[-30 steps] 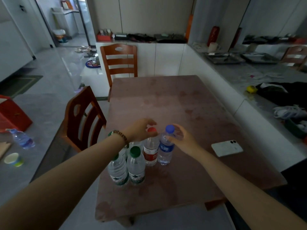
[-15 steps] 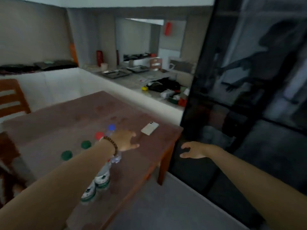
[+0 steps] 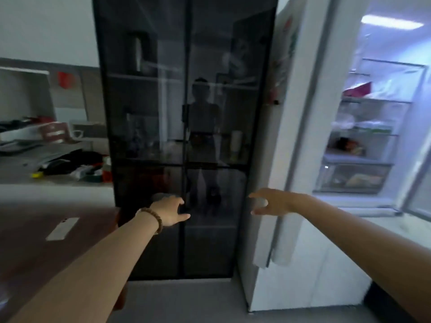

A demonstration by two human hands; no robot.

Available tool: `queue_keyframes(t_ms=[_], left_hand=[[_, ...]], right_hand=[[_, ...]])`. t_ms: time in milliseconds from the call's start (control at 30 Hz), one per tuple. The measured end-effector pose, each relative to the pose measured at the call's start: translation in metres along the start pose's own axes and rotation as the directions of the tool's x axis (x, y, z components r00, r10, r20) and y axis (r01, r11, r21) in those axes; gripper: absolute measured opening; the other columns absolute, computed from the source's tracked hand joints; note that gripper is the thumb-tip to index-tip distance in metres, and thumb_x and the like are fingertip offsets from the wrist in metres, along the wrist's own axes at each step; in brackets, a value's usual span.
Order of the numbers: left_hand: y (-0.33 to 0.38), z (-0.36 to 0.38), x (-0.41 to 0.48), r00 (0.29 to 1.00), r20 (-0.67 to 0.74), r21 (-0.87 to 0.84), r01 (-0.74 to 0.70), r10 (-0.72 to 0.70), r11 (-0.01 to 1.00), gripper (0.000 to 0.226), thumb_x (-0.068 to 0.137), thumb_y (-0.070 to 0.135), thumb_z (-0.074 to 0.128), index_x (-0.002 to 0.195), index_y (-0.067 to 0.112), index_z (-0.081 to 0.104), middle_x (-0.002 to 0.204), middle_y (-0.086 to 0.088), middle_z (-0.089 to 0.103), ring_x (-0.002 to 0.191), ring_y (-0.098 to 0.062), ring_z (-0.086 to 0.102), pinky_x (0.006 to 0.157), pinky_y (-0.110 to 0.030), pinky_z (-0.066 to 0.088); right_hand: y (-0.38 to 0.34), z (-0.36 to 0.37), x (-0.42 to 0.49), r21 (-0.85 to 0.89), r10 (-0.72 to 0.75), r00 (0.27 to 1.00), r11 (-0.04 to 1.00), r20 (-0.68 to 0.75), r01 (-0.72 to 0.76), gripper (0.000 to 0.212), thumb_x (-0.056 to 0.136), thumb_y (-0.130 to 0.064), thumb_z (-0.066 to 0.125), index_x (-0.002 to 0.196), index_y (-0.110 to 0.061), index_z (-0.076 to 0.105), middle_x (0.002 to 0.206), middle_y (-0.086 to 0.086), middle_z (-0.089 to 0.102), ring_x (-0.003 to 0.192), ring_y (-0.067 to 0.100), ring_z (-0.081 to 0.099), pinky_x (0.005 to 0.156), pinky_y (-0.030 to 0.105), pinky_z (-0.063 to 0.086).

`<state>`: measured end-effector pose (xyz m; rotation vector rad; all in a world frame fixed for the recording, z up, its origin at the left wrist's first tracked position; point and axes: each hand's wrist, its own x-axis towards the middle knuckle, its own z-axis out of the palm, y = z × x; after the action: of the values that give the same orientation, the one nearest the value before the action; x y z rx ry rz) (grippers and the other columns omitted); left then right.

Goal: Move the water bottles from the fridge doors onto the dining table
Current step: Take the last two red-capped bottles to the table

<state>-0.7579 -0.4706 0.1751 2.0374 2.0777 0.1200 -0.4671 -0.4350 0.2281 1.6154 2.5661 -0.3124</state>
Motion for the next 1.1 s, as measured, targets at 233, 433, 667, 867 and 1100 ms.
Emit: queue_keyframes(t_ms=[233, 433, 667, 867, 1100], left_hand=[[0.193, 0.002, -0.018, 0.913, -0.292, 0.01, -0.297, 0.286, 0.955, 0.042, 0.091, 0.044, 0.05, 0.126, 0.022, 0.051, 0.127, 0.001, 0.054, 0.115, -0.019, 0.052, 0.092, -0.035, 0.047], [0.35, 0.045, -0.046, 0.866, -0.222, 0.191, -0.413, 0.449, 0.89, 0.058, 0.088, 0.056, 0.045, 0.135, 0.02, 0.043, 0.137, -0.005, 0.049, 0.125, -0.024, 0.045, 0.099, -0.036, 0.038], [0.479, 0.066, -0.029, 0.847, -0.191, 0.144, -0.475, 0.496, 0.868, 0.076, 0.088, 0.065, 0.034, 0.147, 0.018, 0.023, 0.155, -0.004, 0.025, 0.141, -0.022, 0.025, 0.114, -0.039, 0.021], [0.586, 0.069, 0.031, 0.769, -0.273, 0.184, -0.548, 0.578, 0.816, 0.076, 0.088, 0.065, 0.031, 0.149, 0.022, 0.013, 0.159, 0.0, 0.007, 0.145, -0.022, 0.014, 0.117, -0.043, 0.013], [0.713, 0.074, 0.15, 0.756, -0.26, 0.097, -0.598, 0.6, 0.796, 0.072, 0.09, 0.064, 0.028, 0.149, 0.025, 0.015, 0.159, 0.002, 0.006, 0.144, -0.021, 0.014, 0.118, -0.043, 0.012]], right_hand=[[0.129, -0.035, -0.142, 0.03, 0.122, 0.972, 0.993, -0.2, -0.118, 0.068, 0.089, -0.04, 0.056, 0.146, -0.021, 0.025, 0.156, 0.003, 0.021, 0.14, 0.023, 0.028, 0.112, 0.03, 0.021], [0.257, -0.016, -0.251, 0.017, 0.257, 0.945, 0.966, -0.201, -0.259, 0.075, 0.088, -0.045, 0.056, 0.148, -0.019, 0.02, 0.157, 0.003, 0.019, 0.142, 0.023, 0.025, 0.115, 0.035, 0.022], [0.388, -0.002, -0.323, 0.122, 0.416, 0.871, 0.909, -0.262, -0.398, 0.076, 0.087, -0.046, 0.057, 0.148, -0.02, 0.019, 0.157, 0.005, 0.016, 0.144, 0.023, 0.018, 0.116, 0.034, 0.017], [0.496, -0.009, -0.352, 0.22, 0.523, 0.786, 0.852, -0.329, -0.475, 0.08, 0.089, -0.043, 0.055, 0.149, -0.017, 0.01, 0.159, 0.006, 0.003, 0.147, 0.02, 0.004, 0.117, 0.035, 0.008], [0.618, -0.047, -0.333, 0.25, 0.608, 0.68, 0.792, -0.409, -0.557, 0.081, 0.085, -0.051, 0.056, 0.148, -0.023, 0.015, 0.159, 0.001, 0.01, 0.145, 0.022, 0.016, 0.117, 0.038, 0.016]])
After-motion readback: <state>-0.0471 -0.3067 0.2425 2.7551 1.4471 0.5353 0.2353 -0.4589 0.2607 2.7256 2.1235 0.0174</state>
